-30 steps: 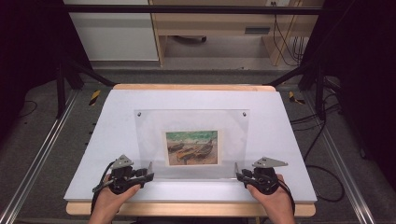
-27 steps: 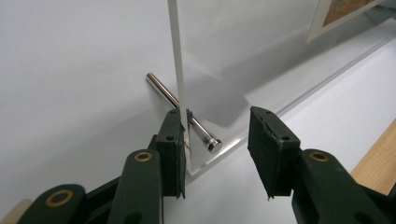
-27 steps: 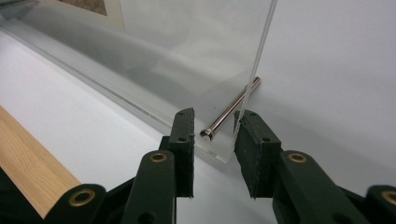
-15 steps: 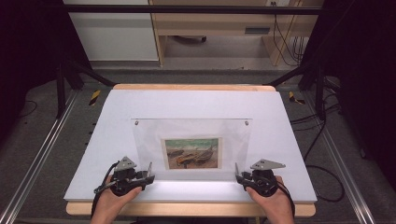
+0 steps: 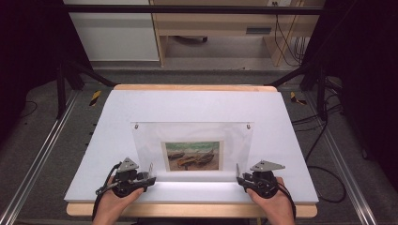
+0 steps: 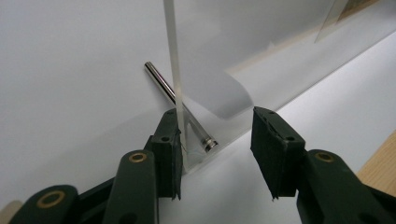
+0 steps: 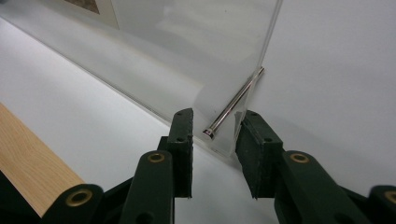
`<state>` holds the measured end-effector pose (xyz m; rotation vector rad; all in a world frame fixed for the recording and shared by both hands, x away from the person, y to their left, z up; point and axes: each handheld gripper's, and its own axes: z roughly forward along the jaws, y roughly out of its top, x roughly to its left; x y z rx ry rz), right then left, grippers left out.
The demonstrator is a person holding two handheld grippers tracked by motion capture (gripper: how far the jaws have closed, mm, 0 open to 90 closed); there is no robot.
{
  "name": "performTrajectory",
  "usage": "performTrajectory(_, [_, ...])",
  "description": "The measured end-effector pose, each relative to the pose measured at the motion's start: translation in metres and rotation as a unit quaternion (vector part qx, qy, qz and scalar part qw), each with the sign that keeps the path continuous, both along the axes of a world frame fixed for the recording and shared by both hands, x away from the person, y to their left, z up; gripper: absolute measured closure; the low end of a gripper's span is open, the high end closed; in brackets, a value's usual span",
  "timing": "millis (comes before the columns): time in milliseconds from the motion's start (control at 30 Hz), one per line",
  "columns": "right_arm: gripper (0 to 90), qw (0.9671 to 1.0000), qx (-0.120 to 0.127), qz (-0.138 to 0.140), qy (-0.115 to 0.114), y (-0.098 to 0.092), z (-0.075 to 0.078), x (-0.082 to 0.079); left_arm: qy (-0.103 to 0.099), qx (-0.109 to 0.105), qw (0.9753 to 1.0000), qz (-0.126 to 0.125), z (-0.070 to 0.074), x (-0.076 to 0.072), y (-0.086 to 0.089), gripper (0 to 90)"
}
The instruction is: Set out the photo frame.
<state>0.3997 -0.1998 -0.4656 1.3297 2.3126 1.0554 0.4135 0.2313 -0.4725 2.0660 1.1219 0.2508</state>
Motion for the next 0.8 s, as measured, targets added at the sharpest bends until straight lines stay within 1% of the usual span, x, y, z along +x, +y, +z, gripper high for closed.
performTrajectory(33, [67.2,1.0000,-0.002,-0.001,0.003,0.0008,-0.0001,-0.0006,-0.001,0.002,1.0000,0.000,0.0001,-0.0001,-0.0004,54.0])
performTrajectory(133, [67.2,1.0000,-0.009,-0.001,0.000,0.0016,-0.0006,-0.0014,-0.002,0.004,1.0000,-0.001,0.0003,-0.0003,-0.0008,53.9])
performTrajectory(367, [66.2,0.9999,-0.010,0.000,-0.003,0.0022,-0.0011,-0.0016,-0.004,0.005,1.0000,-0.003,0.0008,0.0001,-0.0008,53.6])
performTrajectory(467, [63.7,0.9999,-0.011,0.000,-0.007,0.0041,-0.0017,-0.0012,-0.011,0.006,0.9999,-0.002,0.0015,-0.0003,-0.0017,52.4])
performTrajectory(567, [62.1,0.9998,-0.016,0.000,-0.008,0.0058,-0.0017,-0.0012,-0.016,0.010,0.9998,-0.001,0.0023,-0.0010,-0.0028,51.0])
performTrajectory(700, [60.9,0.9999,-0.012,-0.001,-0.008,0.0062,-0.0018,-0.0010,-0.023,0.014,0.9996,0.003,0.0037,-0.0013,-0.0025,48.6])
performTrajectory(767, [58.7,0.9999,-0.009,-0.003,-0.011,0.0071,-0.0017,-0.0012,-0.026,0.015,0.9995,0.007,0.0042,-0.0012,-0.0024,46.1])
performTrajectory(800, [54.0,0.9998,-0.006,-0.001,-0.017,0.0083,-0.0014,-0.0012,-0.027,0.014,0.9995,0.009,0.0046,-0.0010,-0.0019,43.5])
